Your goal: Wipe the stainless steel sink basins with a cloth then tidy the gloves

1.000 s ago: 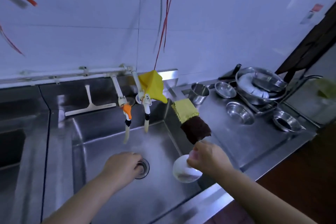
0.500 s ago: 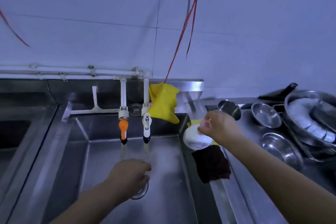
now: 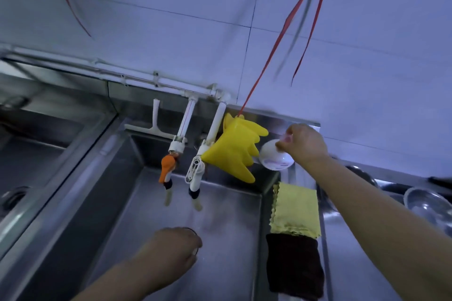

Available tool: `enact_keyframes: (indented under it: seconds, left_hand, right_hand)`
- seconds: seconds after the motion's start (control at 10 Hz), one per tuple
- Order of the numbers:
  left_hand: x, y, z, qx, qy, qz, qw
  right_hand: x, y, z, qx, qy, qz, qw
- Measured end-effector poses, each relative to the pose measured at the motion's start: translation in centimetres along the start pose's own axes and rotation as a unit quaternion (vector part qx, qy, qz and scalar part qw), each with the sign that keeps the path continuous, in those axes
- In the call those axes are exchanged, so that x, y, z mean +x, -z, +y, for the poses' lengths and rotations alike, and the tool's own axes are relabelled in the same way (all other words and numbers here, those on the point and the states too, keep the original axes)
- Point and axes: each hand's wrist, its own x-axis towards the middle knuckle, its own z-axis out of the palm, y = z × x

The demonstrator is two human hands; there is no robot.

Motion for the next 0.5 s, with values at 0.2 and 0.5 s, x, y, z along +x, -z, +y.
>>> enact_keyframes:
  seconds: [0.2, 0.5]
  left_hand:
    - [0.2, 0.0, 0.0, 0.005, 0.01, -0.02, 1.0]
    - [-0.2, -1.5, 0.1, -0.004, 0.028, -0.019, 0.999]
  right_hand:
    - [2.4, -0.9, -0.4, -0.002, 0.011, 0.004, 1.0]
    - [2.4, -1.5, -0.1, -0.007, 0.027, 0.019, 0.999]
